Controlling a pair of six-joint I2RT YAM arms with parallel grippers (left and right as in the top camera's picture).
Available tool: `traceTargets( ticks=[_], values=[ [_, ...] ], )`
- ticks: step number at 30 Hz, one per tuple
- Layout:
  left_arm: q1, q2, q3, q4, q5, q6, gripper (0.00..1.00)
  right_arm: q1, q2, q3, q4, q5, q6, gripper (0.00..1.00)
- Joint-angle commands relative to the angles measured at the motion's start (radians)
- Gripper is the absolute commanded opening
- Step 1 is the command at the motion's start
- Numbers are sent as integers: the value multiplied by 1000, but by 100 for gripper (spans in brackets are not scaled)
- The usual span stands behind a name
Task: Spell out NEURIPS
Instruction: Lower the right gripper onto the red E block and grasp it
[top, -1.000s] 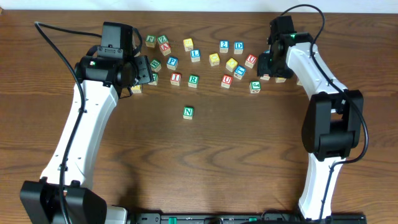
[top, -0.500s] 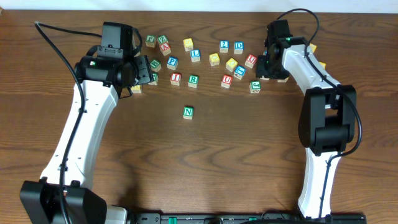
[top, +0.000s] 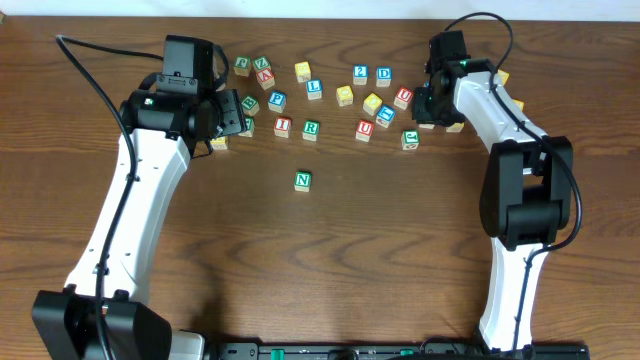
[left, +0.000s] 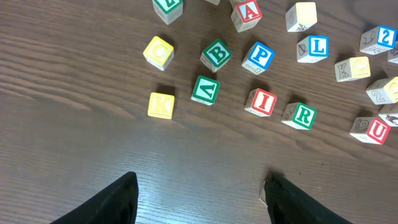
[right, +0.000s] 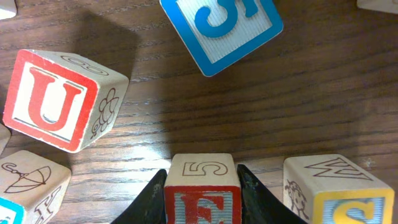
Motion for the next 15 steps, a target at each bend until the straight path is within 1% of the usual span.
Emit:
traceTargets(
  ticks=[1,7,12,15],
  values=[
    [2,-6,10,-3,-5,9,64,-5,5,5,0,19,5,26],
    [2,-6,10,6,-5,9,64,-5,4,68,-60,19,5,23],
    [2,-6,10,9,-5,9,64,-5,4,177,-185,19,5,13],
    [2,-6,10,9,-5,9,64,1,4,256,-275,-6,5,13]
  ],
)
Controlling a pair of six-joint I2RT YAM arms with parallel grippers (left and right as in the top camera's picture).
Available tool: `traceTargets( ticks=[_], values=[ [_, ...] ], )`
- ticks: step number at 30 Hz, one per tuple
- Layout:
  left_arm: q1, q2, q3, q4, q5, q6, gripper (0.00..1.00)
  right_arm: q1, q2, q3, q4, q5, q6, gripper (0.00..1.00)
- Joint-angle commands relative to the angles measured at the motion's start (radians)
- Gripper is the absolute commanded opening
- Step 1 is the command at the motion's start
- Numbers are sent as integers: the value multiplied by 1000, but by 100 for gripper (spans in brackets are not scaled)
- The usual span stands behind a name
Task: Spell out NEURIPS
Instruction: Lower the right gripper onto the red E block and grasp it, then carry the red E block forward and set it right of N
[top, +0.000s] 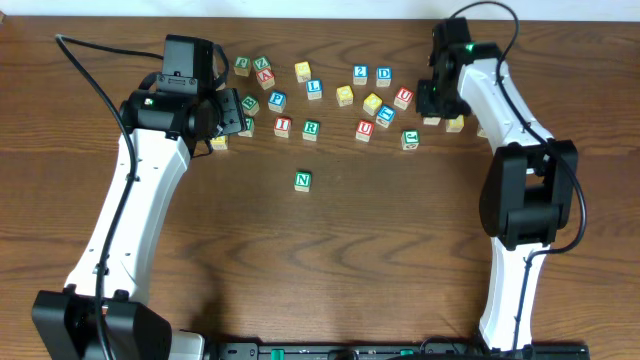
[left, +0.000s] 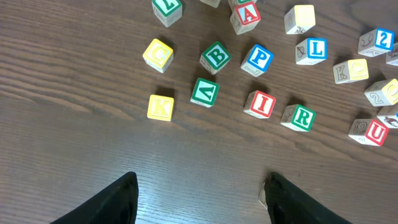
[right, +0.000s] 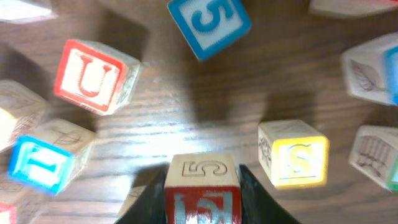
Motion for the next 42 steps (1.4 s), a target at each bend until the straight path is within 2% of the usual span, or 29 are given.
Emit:
traceTargets(
  ticks=[1,8,18,27,35,42],
  values=[
    [2,-6,10,2,-5,9,64,6,2,103,-72,-32,4,14],
    [2,-6,10,2,-5,9,64,62,2,163,-212,-195,-16,15],
    [3,-6,10,23,-6,9,64,209,3,144,-324,-197,-22,15],
    [3,22,10,61,-29,9,64,335,3,40,-267,-197,49,17],
    [11,85,10,63,-66,6,64,416,3,-70,-142,-179,168,15],
    [37,107,10,58,-65,-55,64,463,3,-118,-64,-141,243,16]
  ],
)
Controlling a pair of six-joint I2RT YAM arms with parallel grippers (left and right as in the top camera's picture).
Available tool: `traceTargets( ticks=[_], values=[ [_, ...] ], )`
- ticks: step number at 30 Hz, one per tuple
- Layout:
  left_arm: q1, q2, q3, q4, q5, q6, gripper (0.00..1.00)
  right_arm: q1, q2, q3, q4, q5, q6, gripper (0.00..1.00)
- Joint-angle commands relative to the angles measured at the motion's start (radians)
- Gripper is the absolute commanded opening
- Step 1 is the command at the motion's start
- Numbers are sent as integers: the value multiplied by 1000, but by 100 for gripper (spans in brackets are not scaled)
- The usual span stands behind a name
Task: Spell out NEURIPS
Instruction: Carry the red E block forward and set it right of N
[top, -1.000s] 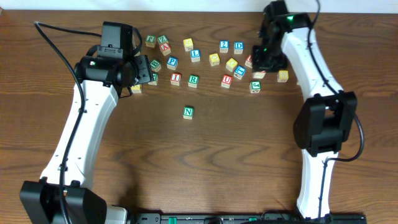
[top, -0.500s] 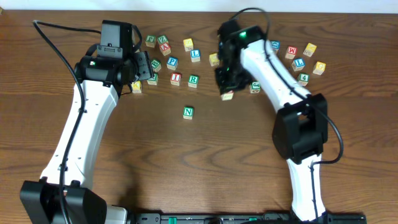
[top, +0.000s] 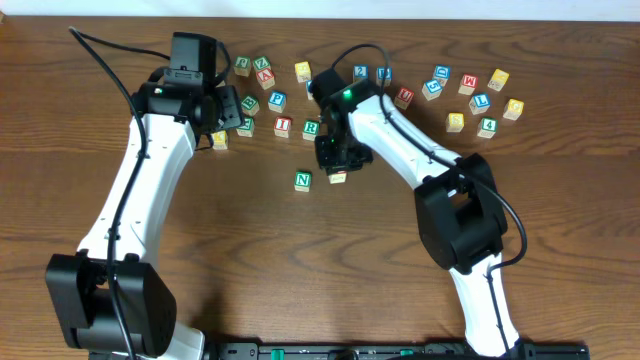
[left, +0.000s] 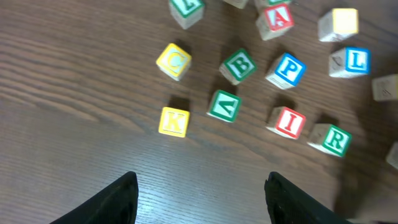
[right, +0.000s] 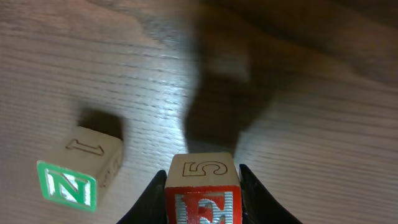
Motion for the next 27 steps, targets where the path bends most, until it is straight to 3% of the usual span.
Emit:
traceTargets(
  ticks=[1,14,27],
  values=[
    [10,7,10,-5,-15,-33,64,23,3,-10,7,26,66,16],
    [10,7,10,-17,-14,-36,64,92,3,-21,15,112,135,17],
    [10,7,10,-17,-14,-36,64,98,3,-21,13,114,143,39]
  ],
)
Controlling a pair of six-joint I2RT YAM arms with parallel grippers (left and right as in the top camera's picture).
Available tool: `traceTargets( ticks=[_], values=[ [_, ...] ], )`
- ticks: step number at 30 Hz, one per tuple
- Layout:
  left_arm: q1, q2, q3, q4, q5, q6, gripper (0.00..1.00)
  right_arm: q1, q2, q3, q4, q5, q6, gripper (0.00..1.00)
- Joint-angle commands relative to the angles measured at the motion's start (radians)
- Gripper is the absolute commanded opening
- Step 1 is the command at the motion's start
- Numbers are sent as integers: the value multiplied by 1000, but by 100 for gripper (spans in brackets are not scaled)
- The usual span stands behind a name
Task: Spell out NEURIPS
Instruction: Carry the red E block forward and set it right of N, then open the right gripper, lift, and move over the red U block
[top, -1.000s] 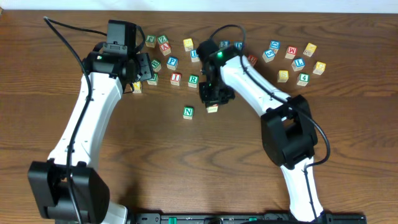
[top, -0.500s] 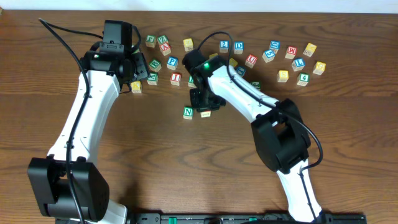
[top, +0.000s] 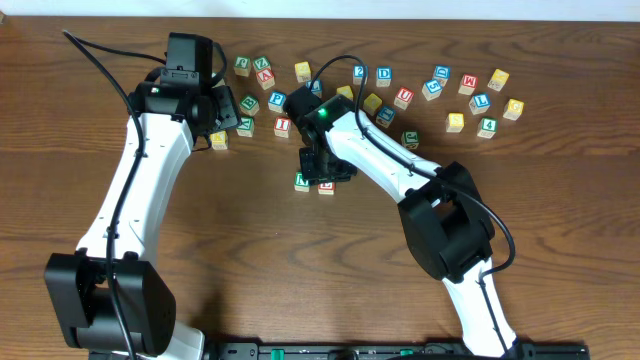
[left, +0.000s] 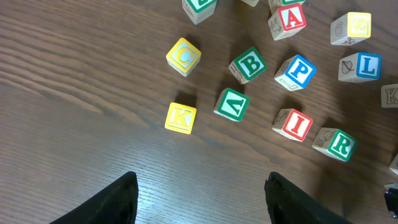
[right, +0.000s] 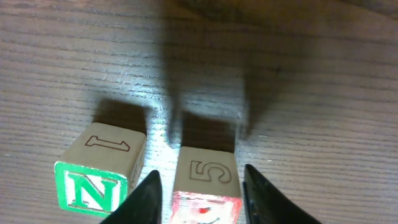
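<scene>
The green N block (right: 93, 186) lies on the table, also seen in the overhead view (top: 301, 182). Right beside it, to its right, stands the red E block (right: 205, 180) with a 5 on its upper side. My right gripper (right: 200, 174) straddles the E block, open, with a small gap on each side. My left gripper (left: 199, 180) hangs open over bare wood just in front of the yellow K block (left: 181, 117). Nearby lie the red I (left: 297, 124), green R (left: 339, 144) and blue P (left: 300, 71). A red U (top: 404, 97) and yellow S (top: 456, 121) sit at the back right.
Several other letter and number blocks are scattered along the table's far side, from the green blocks at the back left (top: 243, 66) to a yellow one at the far right (top: 514, 108). My right arm (top: 380, 160) stretches across the middle of the table.
My right gripper has gone down and a little left with the E block. The block now rests on the table beside N and the jaws have opened off it. The left gripper shifted slightly.
My right gripper was shut on the E block among the blocks at the back right, then held it lifted there. It then held the block over the table just right of the N. Now the E stands beside the N, released. My left gripper stayed open throughout.
</scene>
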Motion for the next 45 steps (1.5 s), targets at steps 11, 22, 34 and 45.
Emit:
traceTargets(
  ticks=[11,22,34,45],
  values=[
    [3,6,10,-2,-11,-5,64,-6,2,30,-8,14,-5,39],
    [3,6,10,-2,-13,-5,64,-85,2,217,-68,61,-34,45],
    [3,6,10,-2,-13,-5,64,-217,3,219,26,98,-33,46],
    [3,6,10,-2,-13,-5,64,-224,50,213,48,137,-22,46]
  ],
)
